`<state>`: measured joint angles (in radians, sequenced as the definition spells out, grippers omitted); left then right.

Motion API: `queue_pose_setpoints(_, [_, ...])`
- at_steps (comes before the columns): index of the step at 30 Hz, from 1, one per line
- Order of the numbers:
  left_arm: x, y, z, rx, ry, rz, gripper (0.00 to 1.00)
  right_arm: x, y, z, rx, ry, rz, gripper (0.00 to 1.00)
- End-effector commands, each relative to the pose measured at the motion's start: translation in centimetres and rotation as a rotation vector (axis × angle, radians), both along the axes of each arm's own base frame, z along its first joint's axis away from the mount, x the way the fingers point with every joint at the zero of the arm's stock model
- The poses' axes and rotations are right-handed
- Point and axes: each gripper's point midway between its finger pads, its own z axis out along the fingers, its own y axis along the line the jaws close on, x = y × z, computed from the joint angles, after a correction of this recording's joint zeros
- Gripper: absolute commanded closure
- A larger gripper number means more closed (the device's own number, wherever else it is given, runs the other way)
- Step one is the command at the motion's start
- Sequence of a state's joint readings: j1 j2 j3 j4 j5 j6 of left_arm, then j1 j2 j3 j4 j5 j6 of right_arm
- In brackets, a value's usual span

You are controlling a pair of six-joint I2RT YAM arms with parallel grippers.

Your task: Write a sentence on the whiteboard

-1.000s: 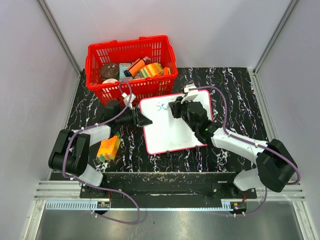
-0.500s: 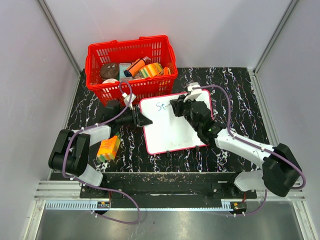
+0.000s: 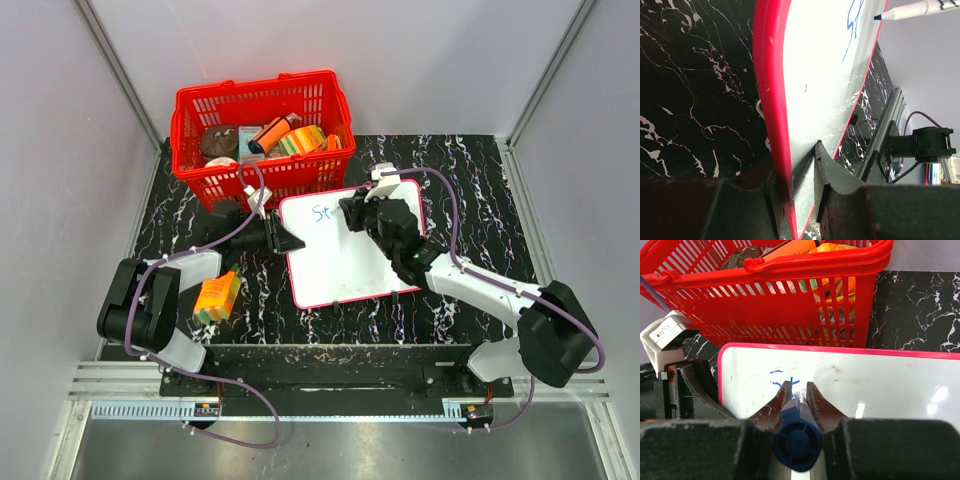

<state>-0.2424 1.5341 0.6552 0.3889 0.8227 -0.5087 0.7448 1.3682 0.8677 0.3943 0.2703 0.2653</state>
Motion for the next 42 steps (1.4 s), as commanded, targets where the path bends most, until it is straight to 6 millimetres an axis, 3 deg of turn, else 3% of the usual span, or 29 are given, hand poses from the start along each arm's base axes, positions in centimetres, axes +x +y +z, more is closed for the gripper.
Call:
queue_pose_setpoints(1, [0.7,1.1,-4.0,0.174,-0.025,0.047,1.00,0.8,0.2,2.3,0.030,-0.046,-0.009,1.00])
queue_pose_setpoints(18, [0.6,1.0,-4.1,0.176,-0.025,0.041,1.00,1.4,0.3,0.8,0.027,-0.025,-0.027,1.00])
queue_pose_setpoints(42, [0.6,0.9,-4.0,0.177,-0.027,0.041,1.00,2.1,-2.0,0.5,-0.013,-0.025,-0.121,1.00])
